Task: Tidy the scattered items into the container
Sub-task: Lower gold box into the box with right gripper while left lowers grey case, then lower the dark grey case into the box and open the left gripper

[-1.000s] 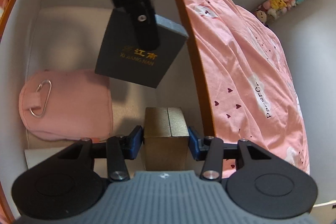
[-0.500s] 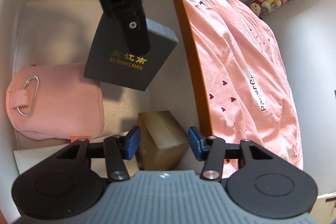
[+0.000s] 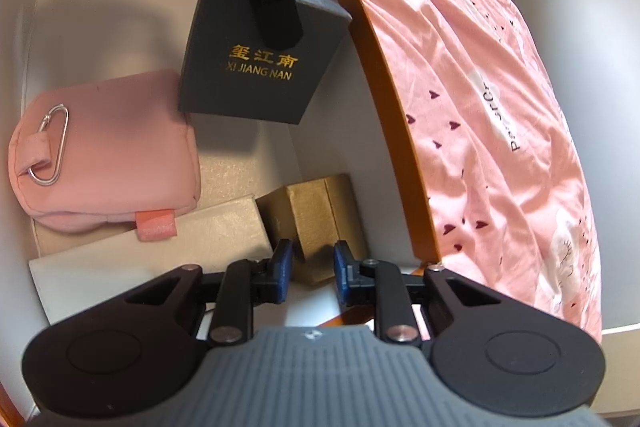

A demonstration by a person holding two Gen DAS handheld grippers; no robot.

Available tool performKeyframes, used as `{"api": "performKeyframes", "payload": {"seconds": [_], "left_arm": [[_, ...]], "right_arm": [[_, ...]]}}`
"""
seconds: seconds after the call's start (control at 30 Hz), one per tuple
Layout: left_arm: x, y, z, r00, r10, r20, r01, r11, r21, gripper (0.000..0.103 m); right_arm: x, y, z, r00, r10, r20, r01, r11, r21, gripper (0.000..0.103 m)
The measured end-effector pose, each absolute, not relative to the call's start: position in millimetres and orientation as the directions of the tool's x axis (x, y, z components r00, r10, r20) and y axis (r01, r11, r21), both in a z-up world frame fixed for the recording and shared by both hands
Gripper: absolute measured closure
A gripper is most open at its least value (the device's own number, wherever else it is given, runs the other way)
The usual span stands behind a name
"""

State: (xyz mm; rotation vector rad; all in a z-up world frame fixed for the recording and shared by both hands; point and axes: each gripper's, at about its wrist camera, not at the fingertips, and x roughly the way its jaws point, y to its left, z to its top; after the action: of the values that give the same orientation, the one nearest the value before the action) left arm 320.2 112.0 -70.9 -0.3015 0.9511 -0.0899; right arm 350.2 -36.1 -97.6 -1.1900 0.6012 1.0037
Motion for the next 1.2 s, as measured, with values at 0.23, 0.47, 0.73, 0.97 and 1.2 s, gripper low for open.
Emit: {"api": "performKeyframes", "payload": {"seconds": [0.23,0.47,0.73,0.97,1.2], "left_arm": [[327.4,114.0,-79.8,0.595,-0.237,-0.768,-0.124,0.917,-0.378,0.063],[333.0,116.5,-107.3,0.58,-0.298,-0.758,-0.225,0.836,-0.501,0.063],[339.5,117.7,-120.5,0.55,-0.318,-0.773,-0.289,0.796,-0.533,0.063],[337.1,113.0,-111.7,0.498,-0.259,-0.828,-0.283,0.854,-0.437,0.053],[334.7,109.3,-109.6,0.459,-0.187,-0.868,-0.289,0.893,-0.345,0.053]], "right_arm": [[347.0,-37.5,-89.3,0.464,0.357,-0.811,-0.882,0.1,-0.461,0.079],[343.7,-42.3,-89.3,0.469,0.365,-0.804,-0.88,0.115,-0.461,0.079],[345.7,-43.5,-88.7,0.475,0.365,-0.801,-0.878,0.129,-0.462,0.079],[345.5,-44.3,-89.5,0.476,0.365,-0.8,-0.878,0.147,-0.455,0.079],[343.9,-46.0,-88.8,0.477,0.366,-0.799,-0.878,0.149,-0.455,0.079]]}}
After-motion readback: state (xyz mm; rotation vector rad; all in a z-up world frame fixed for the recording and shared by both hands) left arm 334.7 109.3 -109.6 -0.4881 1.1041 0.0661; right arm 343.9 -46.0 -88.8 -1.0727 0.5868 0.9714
